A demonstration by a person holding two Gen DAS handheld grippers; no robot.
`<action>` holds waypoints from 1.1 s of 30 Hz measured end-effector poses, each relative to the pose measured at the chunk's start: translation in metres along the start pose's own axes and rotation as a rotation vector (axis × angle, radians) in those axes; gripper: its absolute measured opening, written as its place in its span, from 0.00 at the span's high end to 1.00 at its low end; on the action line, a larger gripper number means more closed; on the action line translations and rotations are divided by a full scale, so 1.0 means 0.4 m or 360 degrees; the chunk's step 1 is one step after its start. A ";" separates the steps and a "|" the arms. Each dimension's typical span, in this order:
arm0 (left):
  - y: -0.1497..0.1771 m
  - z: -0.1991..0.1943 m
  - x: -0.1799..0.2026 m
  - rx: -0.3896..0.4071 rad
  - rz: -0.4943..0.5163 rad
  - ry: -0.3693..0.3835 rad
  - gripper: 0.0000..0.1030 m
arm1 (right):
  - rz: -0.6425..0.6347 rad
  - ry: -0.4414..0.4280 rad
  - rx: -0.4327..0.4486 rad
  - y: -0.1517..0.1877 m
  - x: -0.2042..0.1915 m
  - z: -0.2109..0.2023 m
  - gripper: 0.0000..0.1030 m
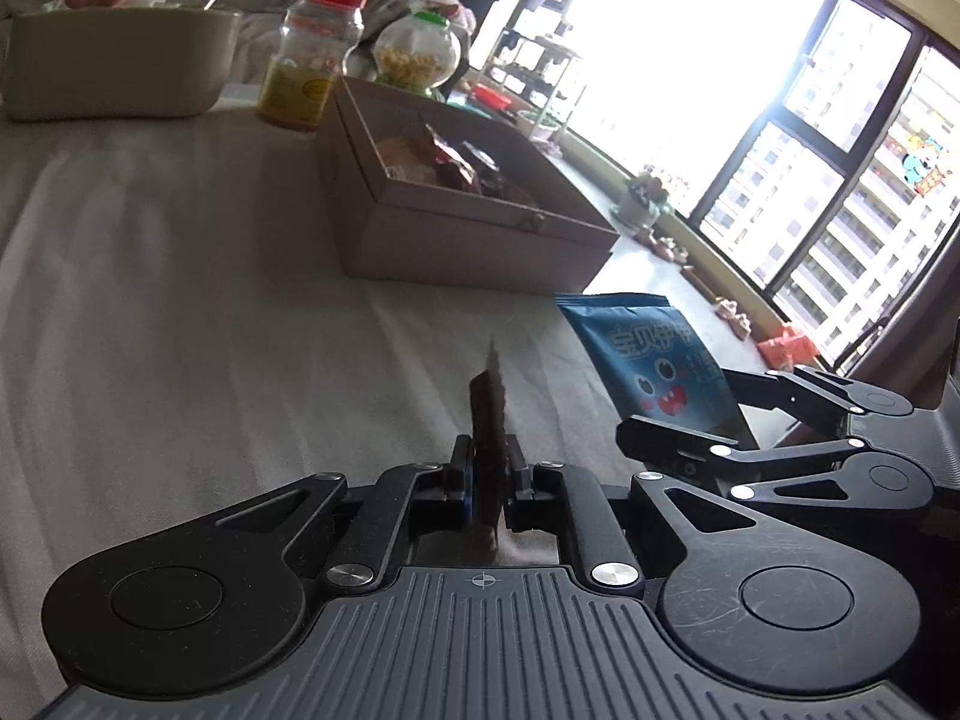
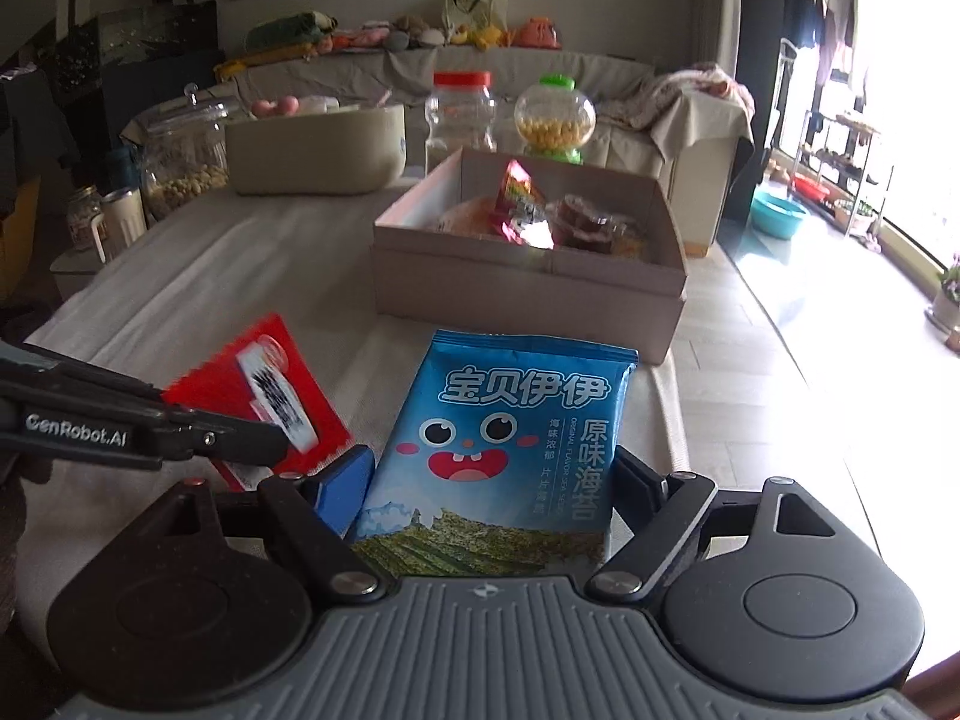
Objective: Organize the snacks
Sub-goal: 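Lift the seaweed packet and red packet and carry both toward the pink box, then lower both packets into the pink box and open both tools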
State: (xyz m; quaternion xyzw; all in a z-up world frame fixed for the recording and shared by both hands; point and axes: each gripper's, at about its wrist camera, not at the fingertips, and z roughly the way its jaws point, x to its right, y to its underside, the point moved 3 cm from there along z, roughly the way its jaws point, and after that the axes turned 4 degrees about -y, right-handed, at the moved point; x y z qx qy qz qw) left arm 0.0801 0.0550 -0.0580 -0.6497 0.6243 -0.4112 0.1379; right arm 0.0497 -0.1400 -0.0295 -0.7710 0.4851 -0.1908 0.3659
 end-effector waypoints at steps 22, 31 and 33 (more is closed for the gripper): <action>-0.551 0.213 -0.072 0.0263 -0.0456 0.0196 0.81 | 0.0188 0.0046 0.0336 -0.363 0.212 -0.004 0.20; -0.496 0.094 -0.116 0.0451 -0.0306 0.0061 0.81 | 0.0297 -0.0043 0.0218 -0.432 0.226 0.230 0.18; -0.476 0.044 -0.098 0.0500 -0.0234 0.0008 0.81 | 0.0353 -0.0088 0.0203 -0.452 0.221 0.281 0.15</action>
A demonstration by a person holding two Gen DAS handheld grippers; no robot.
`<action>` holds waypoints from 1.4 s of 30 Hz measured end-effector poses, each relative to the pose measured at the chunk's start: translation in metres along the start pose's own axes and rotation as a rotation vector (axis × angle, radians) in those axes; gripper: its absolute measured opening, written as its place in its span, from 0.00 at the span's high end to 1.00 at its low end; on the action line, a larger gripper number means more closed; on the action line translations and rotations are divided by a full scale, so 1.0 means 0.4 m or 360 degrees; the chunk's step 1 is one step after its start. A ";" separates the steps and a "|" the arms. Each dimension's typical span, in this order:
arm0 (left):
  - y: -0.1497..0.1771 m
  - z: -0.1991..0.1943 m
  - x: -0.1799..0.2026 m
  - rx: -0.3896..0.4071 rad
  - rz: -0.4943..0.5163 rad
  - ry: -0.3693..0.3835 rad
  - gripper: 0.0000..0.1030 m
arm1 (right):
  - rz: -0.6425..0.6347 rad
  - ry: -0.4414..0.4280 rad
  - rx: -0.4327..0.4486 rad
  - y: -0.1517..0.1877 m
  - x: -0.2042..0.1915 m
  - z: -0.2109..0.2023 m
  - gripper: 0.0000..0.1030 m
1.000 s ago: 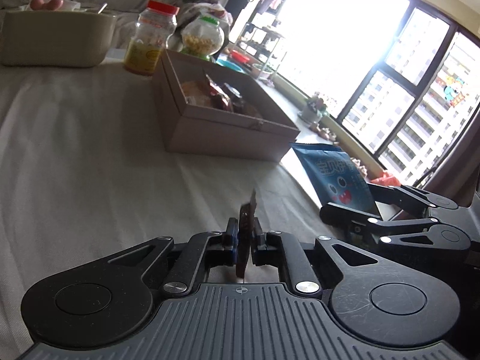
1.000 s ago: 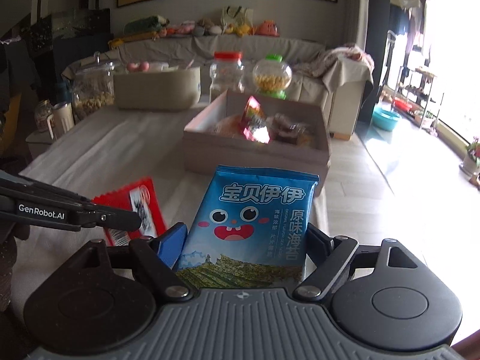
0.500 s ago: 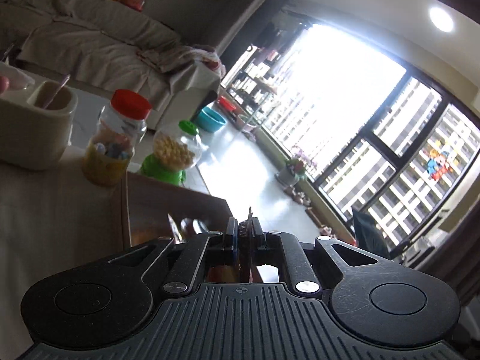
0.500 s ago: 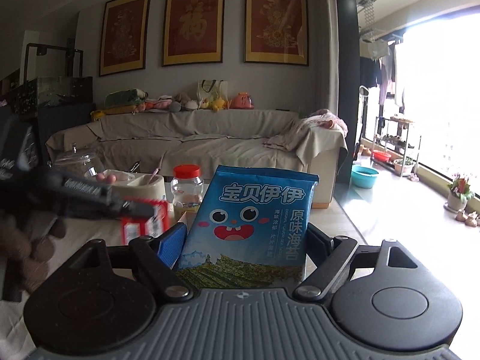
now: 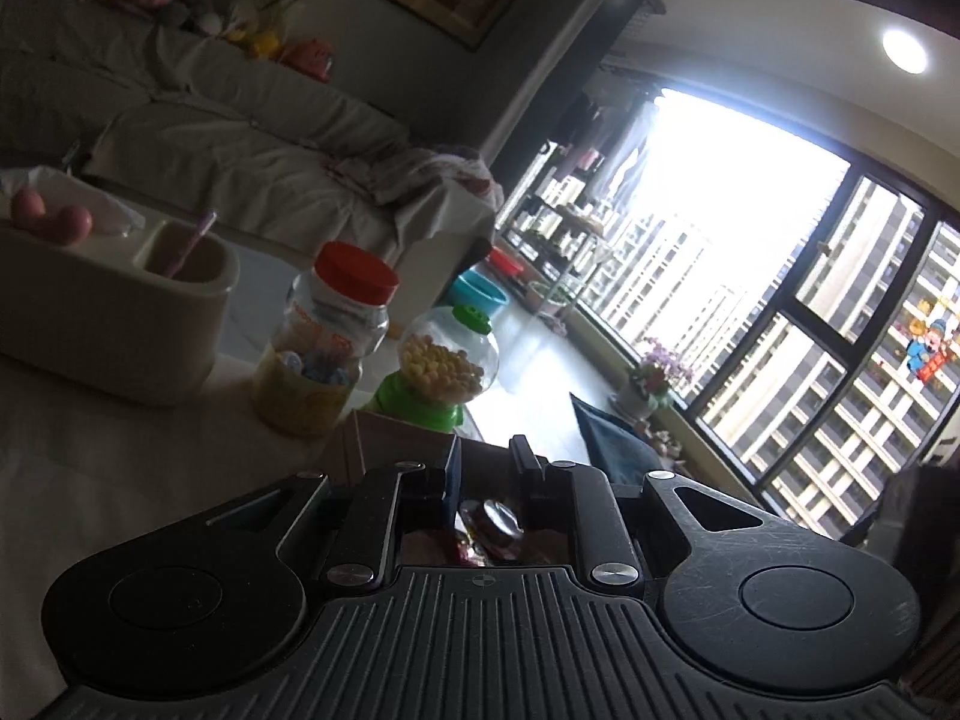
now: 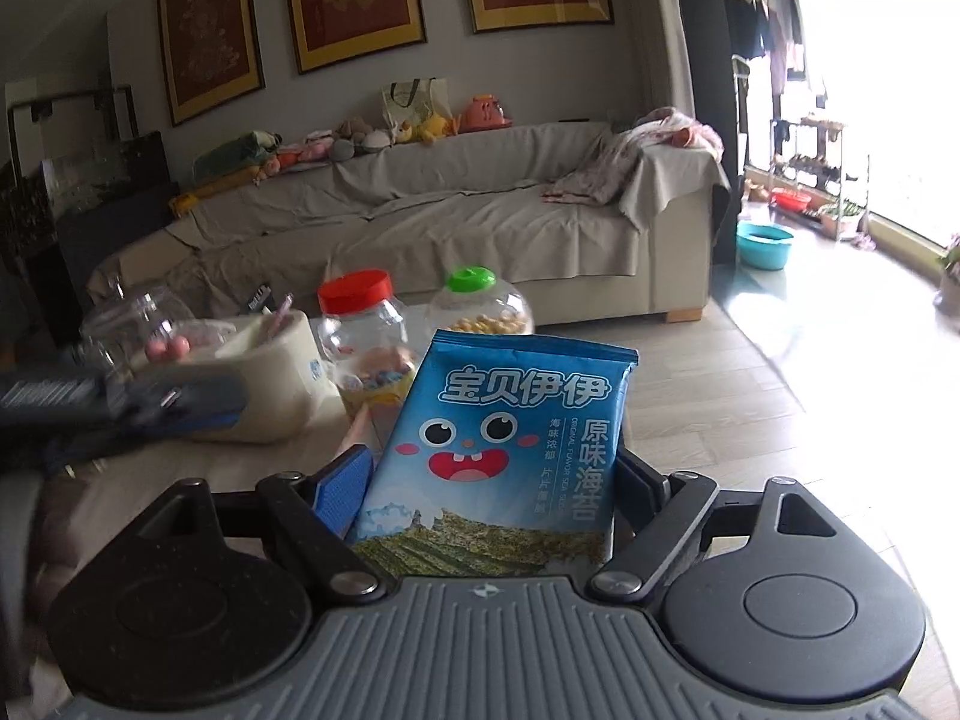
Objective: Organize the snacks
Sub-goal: 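Lower both packets into the pink box and open both tools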
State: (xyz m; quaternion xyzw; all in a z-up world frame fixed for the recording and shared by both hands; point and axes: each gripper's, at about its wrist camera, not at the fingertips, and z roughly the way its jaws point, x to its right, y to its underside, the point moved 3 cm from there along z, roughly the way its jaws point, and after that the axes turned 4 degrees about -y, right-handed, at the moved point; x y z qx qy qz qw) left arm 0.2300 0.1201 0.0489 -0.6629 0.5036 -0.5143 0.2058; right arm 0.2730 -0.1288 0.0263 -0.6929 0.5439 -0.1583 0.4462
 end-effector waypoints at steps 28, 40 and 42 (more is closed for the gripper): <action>0.188 0.063 0.171 -0.0369 0.0311 0.0194 0.81 | -0.0158 0.0182 0.0201 -0.062 0.036 -0.023 0.06; 0.122 0.258 0.116 -0.0327 0.0276 -0.0186 0.83 | 0.0033 0.0234 0.0111 0.034 0.084 -0.147 0.06; 0.124 0.181 0.130 -0.0255 0.0312 -0.0129 0.83 | 0.0053 0.0220 0.0132 0.065 0.059 -0.192 0.06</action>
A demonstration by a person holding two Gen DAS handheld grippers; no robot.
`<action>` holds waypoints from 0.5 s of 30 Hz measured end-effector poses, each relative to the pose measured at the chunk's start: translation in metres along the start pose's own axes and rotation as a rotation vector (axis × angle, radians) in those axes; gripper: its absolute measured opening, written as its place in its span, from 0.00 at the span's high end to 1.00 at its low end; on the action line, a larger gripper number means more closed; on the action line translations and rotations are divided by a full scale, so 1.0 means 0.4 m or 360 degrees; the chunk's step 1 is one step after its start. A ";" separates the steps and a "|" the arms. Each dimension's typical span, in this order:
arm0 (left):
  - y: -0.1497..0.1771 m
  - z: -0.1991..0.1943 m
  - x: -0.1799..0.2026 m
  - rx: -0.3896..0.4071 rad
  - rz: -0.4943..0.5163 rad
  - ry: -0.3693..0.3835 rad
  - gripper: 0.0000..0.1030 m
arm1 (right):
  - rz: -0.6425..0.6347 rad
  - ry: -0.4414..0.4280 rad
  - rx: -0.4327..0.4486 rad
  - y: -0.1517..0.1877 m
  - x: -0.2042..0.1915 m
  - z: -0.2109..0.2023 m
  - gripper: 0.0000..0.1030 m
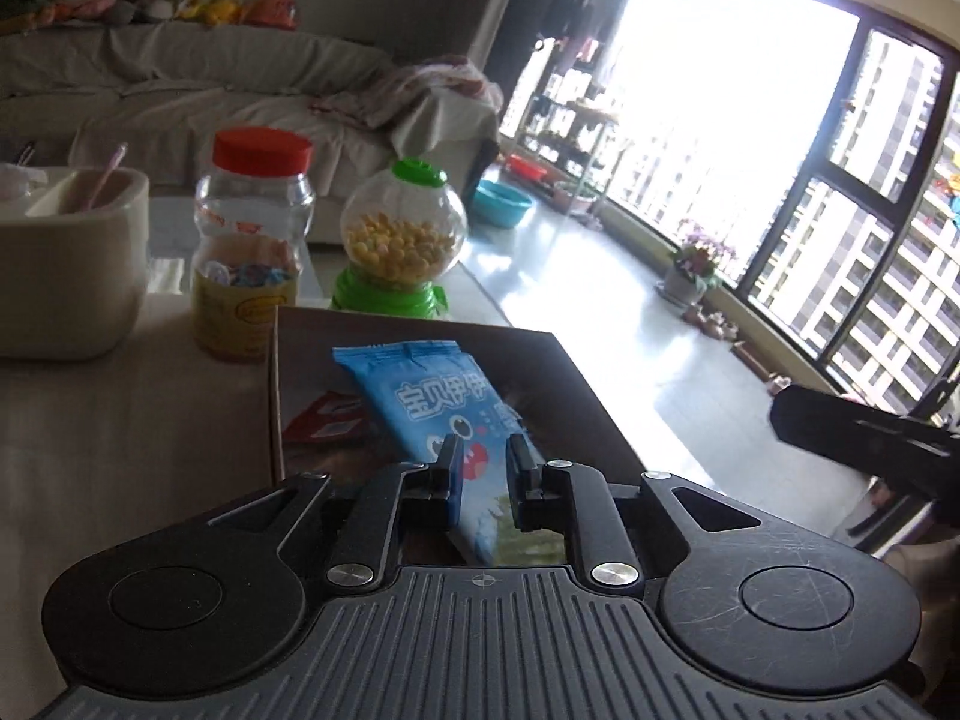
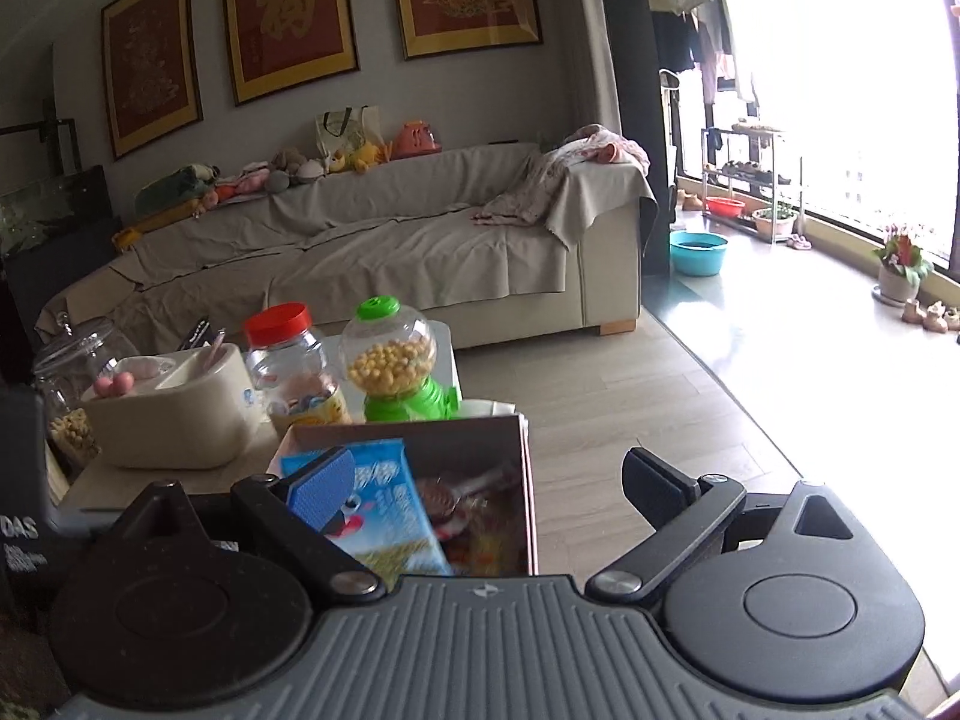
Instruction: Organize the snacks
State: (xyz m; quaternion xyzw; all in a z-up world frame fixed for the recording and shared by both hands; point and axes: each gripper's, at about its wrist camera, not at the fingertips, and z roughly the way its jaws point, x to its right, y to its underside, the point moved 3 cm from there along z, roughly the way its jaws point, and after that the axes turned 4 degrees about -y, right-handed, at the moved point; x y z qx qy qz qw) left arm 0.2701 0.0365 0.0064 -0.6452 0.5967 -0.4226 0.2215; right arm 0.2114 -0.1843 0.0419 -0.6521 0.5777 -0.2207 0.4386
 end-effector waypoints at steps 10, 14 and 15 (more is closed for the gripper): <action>0.241 -0.461 0.122 0.0256 0.0306 -0.0109 0.86 | -0.0007 -0.0190 -0.0056 0.204 -0.156 -0.257 0.06; 0.312 -0.504 0.136 0.0194 0.0286 -0.0196 0.86 | -0.0070 -0.0094 -0.0056 0.287 -0.175 -0.323 0.06; 0.322 -0.500 0.135 0.0175 0.0258 -0.0199 0.86 | -0.0075 -0.0068 -0.0053 0.301 -0.177 -0.334 0.06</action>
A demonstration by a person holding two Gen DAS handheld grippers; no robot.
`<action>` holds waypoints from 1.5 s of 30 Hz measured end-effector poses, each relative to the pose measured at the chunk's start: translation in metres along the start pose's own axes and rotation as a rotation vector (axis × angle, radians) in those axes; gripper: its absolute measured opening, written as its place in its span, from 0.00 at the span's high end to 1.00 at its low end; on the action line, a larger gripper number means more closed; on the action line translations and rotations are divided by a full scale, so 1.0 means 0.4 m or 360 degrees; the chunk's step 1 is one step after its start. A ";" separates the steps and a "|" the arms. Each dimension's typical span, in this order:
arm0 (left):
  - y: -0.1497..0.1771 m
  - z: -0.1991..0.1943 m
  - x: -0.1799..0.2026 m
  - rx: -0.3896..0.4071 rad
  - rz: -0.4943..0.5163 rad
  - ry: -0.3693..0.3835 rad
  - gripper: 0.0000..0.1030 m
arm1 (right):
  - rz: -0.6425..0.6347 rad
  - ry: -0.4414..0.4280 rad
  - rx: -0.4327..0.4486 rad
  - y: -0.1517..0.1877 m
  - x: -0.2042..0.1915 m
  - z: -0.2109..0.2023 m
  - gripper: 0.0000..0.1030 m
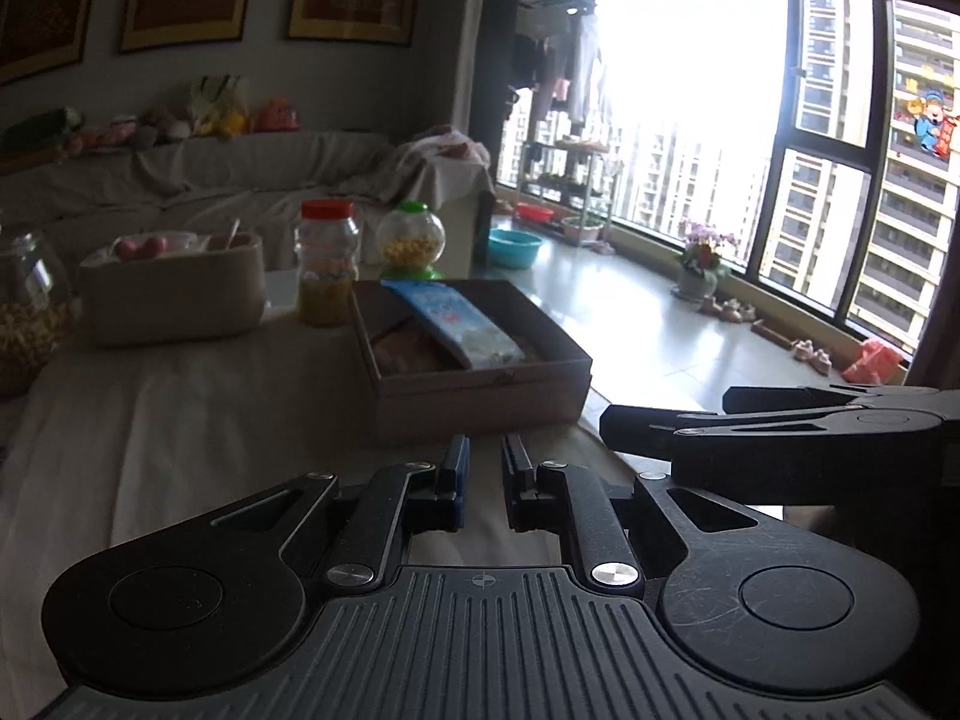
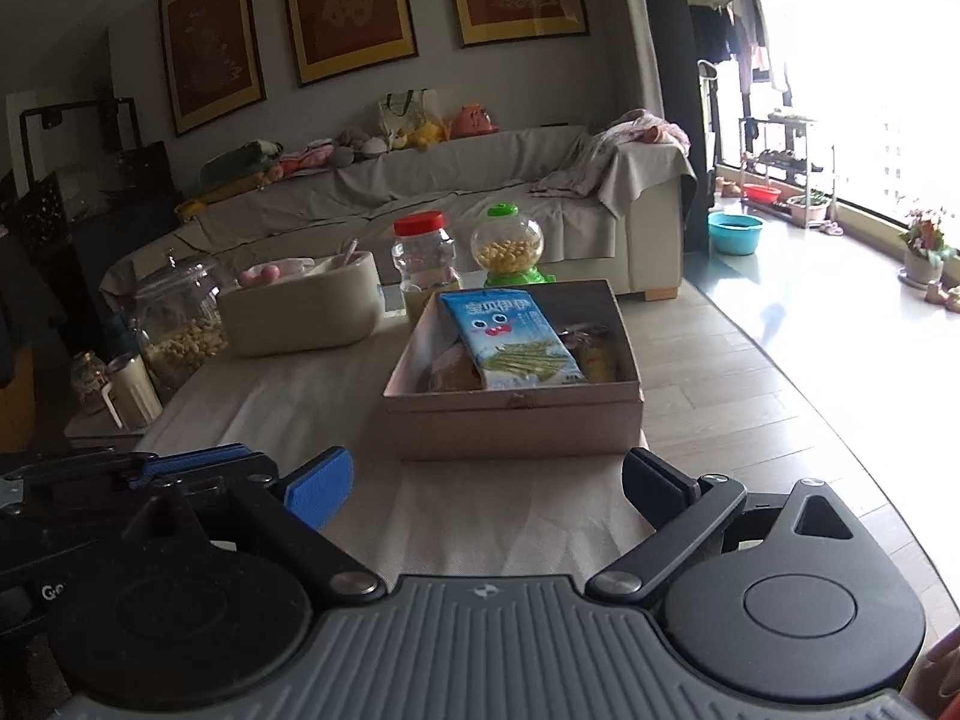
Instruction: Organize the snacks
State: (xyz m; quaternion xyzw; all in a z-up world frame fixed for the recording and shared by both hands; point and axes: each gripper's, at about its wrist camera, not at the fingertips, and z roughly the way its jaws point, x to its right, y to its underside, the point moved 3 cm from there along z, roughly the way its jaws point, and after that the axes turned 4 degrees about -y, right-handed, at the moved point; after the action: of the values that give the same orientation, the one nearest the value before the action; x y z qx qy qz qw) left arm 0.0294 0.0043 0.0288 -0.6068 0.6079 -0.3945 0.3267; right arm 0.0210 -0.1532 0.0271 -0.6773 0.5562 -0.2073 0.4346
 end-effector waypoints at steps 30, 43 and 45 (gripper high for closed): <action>0.044 -0.023 0.018 -0.0129 -0.0019 -0.0060 0.86 | 0.0012 0.0102 -0.0084 0.055 0.018 -0.032 0.06; 0.045 -0.027 0.024 -0.0143 -0.0019 -0.0059 0.86 | 0.0018 0.0102 -0.0089 0.060 0.018 -0.029 0.06; 0.045 -0.027 0.025 -0.0143 -0.0019 -0.0059 0.86 | 0.0017 0.0101 -0.0089 0.059 0.018 -0.029 0.06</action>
State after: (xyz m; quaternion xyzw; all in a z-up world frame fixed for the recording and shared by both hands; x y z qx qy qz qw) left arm 0.0108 -0.0058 0.0188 -0.6316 0.6153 -0.3573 0.3079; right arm 0.0007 -0.1643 0.0124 -0.6793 0.5791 -0.2108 0.3986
